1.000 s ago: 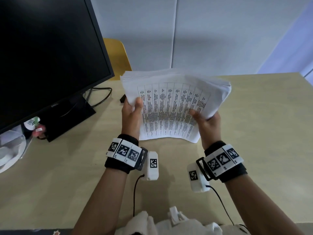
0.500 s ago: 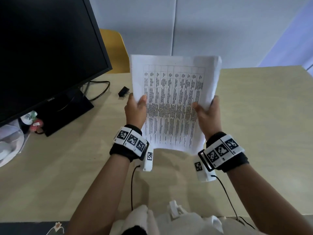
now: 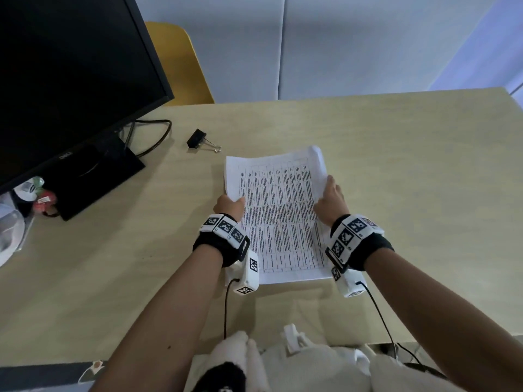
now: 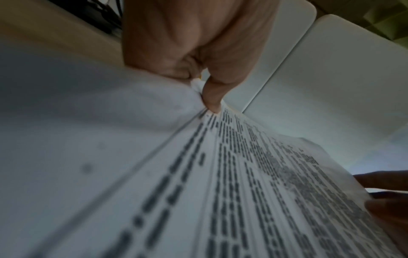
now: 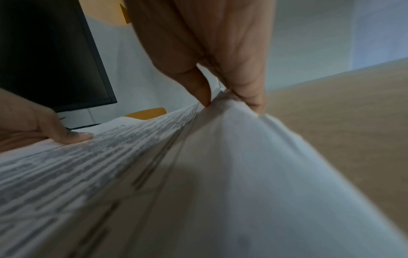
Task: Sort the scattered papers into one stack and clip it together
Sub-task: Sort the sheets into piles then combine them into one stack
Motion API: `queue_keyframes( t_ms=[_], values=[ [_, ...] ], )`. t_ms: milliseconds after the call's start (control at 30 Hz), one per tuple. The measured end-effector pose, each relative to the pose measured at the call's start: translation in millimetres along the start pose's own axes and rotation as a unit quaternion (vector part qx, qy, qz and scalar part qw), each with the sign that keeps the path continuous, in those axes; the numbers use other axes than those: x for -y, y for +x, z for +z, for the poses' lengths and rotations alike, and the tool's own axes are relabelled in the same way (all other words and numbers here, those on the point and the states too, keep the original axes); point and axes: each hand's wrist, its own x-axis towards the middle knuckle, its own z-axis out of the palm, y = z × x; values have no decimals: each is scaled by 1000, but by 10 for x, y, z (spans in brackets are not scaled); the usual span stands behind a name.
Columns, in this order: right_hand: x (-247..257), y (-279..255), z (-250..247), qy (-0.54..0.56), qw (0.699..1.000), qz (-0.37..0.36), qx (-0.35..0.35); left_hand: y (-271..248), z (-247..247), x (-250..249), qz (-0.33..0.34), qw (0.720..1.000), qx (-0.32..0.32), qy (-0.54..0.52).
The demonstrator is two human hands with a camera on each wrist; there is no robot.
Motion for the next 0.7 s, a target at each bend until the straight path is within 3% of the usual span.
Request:
queue_keyframes(
  t_ms=[133, 300, 467, 700],
  values=[
    [83, 8, -37, -40, 999, 4, -31, 55, 3, -15, 0, 998, 6, 70],
    [580, 111, -177, -75, 987, -102, -98, 231, -150, -86, 15, 980, 40, 193],
    [950, 363, 2, -148, 973, -174, -33, 511, -348, -316, 70, 980, -29, 185],
    [707, 602, 533, -252, 955, -123, 93, 971, -479, -595, 114, 978, -125, 119]
  ],
)
